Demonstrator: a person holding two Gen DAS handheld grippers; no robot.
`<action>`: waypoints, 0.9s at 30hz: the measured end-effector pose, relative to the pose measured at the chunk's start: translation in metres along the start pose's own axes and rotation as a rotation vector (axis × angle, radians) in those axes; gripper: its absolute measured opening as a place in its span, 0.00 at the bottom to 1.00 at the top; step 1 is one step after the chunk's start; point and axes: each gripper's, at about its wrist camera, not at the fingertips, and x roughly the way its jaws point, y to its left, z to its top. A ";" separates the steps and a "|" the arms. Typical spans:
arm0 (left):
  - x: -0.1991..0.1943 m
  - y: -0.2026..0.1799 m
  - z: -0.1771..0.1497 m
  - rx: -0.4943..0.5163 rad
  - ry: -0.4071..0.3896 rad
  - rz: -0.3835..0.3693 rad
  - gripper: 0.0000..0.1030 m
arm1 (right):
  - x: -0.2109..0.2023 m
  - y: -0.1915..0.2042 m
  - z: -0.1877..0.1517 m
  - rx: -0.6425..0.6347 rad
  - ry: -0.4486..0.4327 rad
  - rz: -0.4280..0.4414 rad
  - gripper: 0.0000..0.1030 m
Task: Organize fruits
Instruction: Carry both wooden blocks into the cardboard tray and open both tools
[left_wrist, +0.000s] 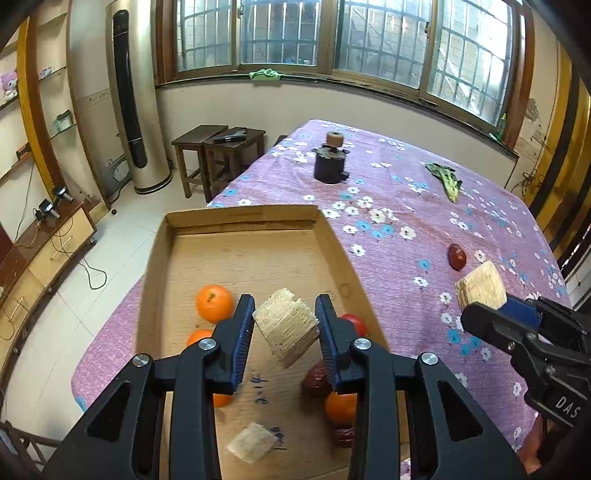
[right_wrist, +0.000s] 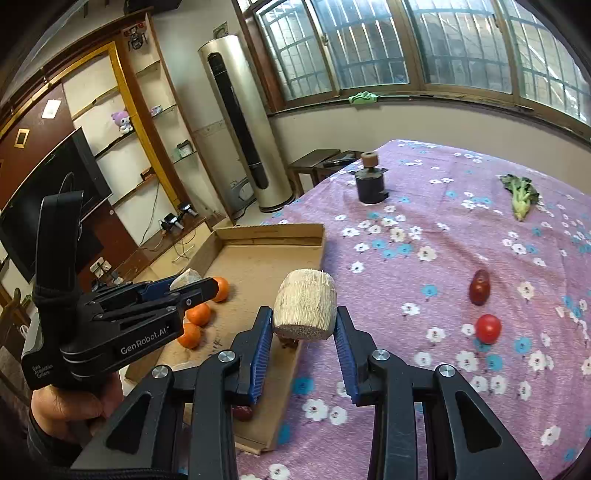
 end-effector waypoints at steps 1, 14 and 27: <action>0.000 0.004 0.000 -0.006 0.000 0.004 0.30 | 0.002 0.002 0.000 -0.004 0.004 0.003 0.33; 0.008 0.046 0.009 -0.076 0.014 0.039 0.30 | 0.031 0.013 0.005 -0.021 0.045 0.026 0.33; 0.017 0.065 0.022 -0.094 0.015 0.061 0.30 | 0.045 0.013 0.013 -0.015 0.053 0.046 0.33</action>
